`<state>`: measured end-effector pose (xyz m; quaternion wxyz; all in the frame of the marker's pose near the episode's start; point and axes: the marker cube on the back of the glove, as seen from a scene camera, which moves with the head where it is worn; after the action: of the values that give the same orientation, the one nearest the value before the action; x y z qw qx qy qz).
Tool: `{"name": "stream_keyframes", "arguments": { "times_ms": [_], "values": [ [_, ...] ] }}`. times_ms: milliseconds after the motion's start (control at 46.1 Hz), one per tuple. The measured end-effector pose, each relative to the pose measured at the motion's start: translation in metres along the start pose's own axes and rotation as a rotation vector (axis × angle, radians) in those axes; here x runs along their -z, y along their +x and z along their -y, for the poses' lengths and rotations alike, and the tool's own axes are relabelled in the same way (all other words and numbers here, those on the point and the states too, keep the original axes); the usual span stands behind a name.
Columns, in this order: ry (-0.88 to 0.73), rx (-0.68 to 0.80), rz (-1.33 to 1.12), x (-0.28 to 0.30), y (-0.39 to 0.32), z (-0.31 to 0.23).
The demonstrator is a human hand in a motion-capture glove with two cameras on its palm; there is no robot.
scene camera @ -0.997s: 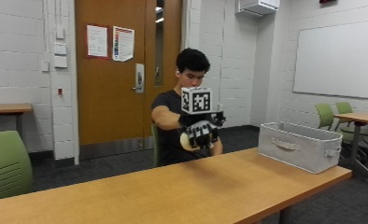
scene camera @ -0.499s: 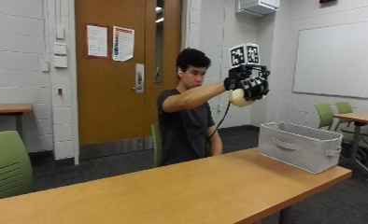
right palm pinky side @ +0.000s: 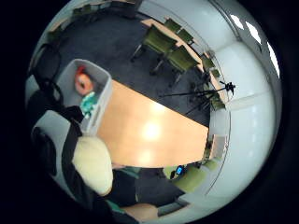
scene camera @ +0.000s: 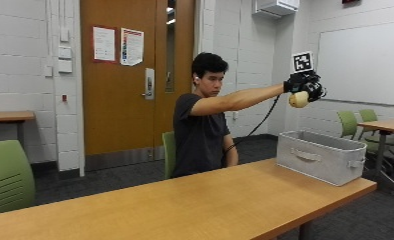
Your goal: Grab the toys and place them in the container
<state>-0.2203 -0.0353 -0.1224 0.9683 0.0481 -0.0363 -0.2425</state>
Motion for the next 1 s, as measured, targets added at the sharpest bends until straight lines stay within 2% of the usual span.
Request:
{"name": "stream_keyframes", "arguments": {
  "times_ms": [108,195,260,347,434,520,650,759,846,932,997],
  "values": [
    [-0.007,-0.02,0.131,-0.007,-0.05,0.023],
    [-0.02,-0.078,0.185,-0.016,-0.009,0.036],
    [-0.037,-0.096,0.209,-0.026,-0.005,0.043],
    [-0.046,-0.016,0.173,-0.042,-0.019,0.047],
    [-0.053,0.142,0.14,-0.054,-0.027,0.046],
    [-0.046,0.242,0.189,-0.06,-0.04,0.044],
    [-0.055,0.196,0.127,-0.076,-0.038,0.047],
    [-0.097,0.021,-0.026,-0.093,-0.019,0.051],
    [-0.121,0.017,-0.054,-0.099,-0.012,0.049],
    [-0.124,0.042,0.036,-0.096,-0.015,0.045],
    [-0.132,-0.022,-0.002,-0.096,0.0,0.042]
  ]
}}
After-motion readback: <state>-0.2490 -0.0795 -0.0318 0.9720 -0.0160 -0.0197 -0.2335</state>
